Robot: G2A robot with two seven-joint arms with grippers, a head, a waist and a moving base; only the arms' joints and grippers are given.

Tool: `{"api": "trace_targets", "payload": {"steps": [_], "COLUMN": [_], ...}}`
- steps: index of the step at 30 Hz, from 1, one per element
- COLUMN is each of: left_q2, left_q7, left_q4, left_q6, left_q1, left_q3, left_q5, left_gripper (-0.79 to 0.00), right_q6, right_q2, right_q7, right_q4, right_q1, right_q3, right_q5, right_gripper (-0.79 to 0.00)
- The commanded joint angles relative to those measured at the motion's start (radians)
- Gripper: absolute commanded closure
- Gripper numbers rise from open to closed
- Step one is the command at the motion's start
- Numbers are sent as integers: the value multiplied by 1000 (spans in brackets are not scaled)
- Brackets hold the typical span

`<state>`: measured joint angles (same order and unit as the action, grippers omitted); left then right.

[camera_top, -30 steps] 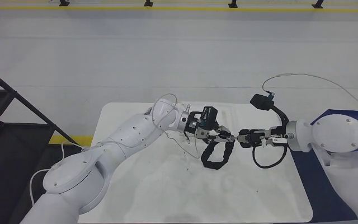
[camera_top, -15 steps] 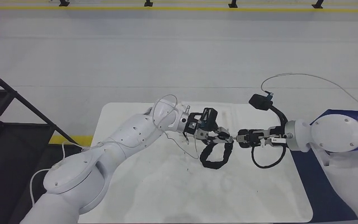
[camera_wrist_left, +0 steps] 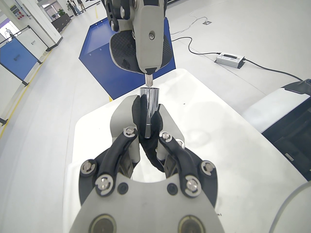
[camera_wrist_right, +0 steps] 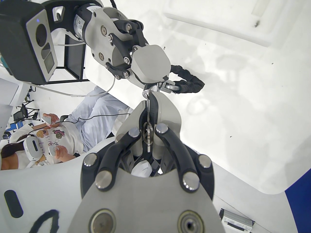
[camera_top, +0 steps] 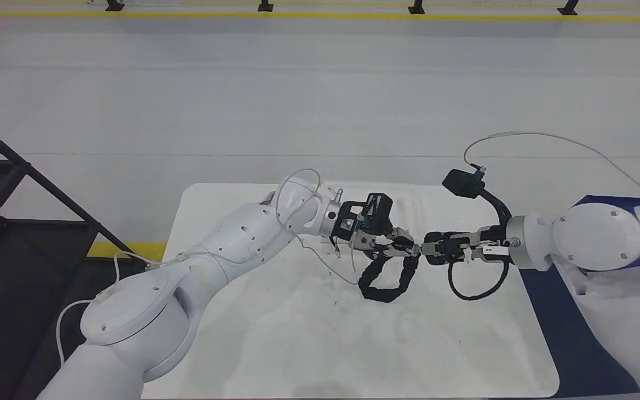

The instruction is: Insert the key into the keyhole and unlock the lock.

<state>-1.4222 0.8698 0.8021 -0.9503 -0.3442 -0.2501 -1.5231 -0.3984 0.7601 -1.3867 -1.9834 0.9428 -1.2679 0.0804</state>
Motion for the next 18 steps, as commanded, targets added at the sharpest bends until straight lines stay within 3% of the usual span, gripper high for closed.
{"api": "trace_targets", "payload": {"steps": [1, 18], "left_q2": [-1, -3], "left_q7": [0, 7], "left_q4": [0, -7], "left_q6": [0, 7], "left_q1": [1, 5], "left_q3": [1, 9], "left_q5": [3, 9], "left_gripper": [0, 0], "right_q6": [0, -10], "right_q2": [-1, -7], "right_q7": [0, 3], "right_q4": [1, 8], "right_q1": [0, -10], "right_q3": [2, 23], "right_q5": [-2, 2], "right_gripper": [0, 0]}}
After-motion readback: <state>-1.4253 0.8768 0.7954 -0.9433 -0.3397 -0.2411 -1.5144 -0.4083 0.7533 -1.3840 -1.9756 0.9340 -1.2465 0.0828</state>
